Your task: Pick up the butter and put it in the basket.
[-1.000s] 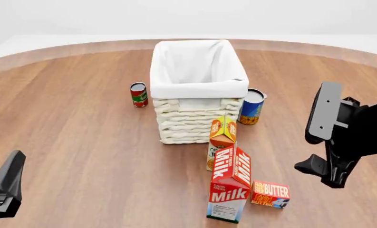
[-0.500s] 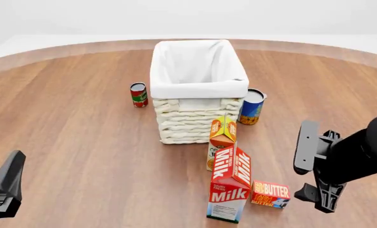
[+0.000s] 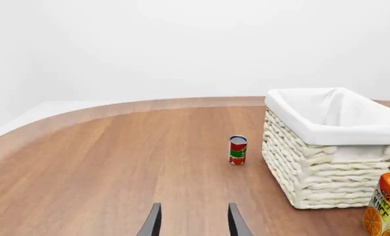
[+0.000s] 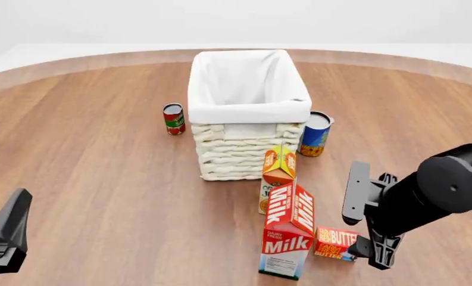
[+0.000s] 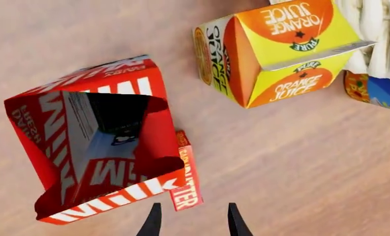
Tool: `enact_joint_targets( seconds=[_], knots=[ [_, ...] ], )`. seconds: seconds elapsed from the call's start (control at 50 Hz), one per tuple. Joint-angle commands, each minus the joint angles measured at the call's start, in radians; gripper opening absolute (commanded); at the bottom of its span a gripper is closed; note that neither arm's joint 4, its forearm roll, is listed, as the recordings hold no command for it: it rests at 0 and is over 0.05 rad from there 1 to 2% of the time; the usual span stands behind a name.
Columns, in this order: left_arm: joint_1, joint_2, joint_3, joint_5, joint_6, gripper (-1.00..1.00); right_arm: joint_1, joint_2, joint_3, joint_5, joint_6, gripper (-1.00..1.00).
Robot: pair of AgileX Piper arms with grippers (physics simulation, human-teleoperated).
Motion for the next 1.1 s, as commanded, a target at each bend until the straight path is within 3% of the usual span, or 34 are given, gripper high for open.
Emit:
enact_joint_targets(
  seconds=[0.02, 0.52, 0.98, 1.1],
  knots=[
    [0.000, 0.000, 0.000, 0.000, 0.000, 1.00, 0.022, 0.029, 0.010, -0.032, 0.019, 1.00],
    [0.000, 0.000, 0.000, 0.000, 0.000, 1.00, 0.022, 0.030, 0.031, -0.061, 0.045, 1.00],
    [0.000, 0.000, 0.000, 0.000, 0.000, 1.00, 0.027, 0.116, 0.057, -0.152, 0.063, 1.00],
    [0.000, 0.000, 0.000, 0.000, 0.000, 1.00, 0.059, 0.137, 0.067, -0.191, 0.101, 1.00]
  ],
)
